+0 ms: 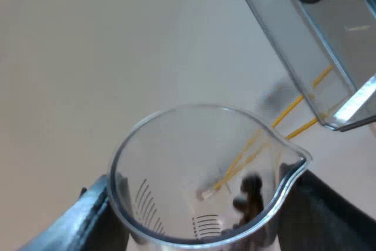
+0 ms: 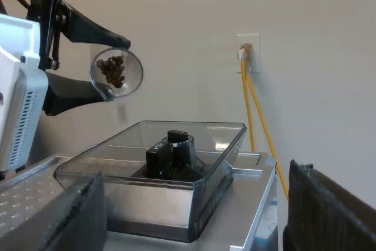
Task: Pour the beans into the coffee machine
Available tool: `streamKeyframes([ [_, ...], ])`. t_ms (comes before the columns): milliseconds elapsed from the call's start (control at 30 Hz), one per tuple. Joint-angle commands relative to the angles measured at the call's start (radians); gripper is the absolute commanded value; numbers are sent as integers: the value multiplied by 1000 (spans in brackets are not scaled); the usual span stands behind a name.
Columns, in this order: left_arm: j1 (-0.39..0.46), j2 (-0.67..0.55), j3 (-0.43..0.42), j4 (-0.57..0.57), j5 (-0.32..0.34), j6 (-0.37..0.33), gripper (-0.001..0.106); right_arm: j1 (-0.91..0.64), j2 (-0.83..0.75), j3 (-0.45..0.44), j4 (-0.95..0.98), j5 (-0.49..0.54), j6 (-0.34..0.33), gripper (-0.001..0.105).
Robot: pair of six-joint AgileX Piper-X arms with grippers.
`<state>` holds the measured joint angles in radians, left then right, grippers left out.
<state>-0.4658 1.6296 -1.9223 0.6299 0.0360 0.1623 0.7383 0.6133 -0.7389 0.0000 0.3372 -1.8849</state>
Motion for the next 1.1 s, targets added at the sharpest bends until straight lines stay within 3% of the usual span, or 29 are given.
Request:
streamKeyframes([
  [33, -4, 0, -3, -23, 38, 8, 21, 1, 0, -13, 0, 4, -13, 67],
  [167, -4, 0, -3, -23, 84, 8, 21, 1, 0, -13, 0, 4, -13, 67],
  [333, -4, 0, -3, -23, 85, 11, 21, 1, 0, -13, 0, 4, -13, 67],
  [433, -4, 0, -3, -23, 85, 92, 21, 1, 0, -13, 0, 4, -13, 67],
  [967, -4, 0, -3, -23, 85, 113, 21, 1, 0, -13, 0, 4, 3, 67],
  [1100, -4, 0, -3, -23, 85, 199, 21, 1, 0, -13, 0, 4, 3, 67],
])
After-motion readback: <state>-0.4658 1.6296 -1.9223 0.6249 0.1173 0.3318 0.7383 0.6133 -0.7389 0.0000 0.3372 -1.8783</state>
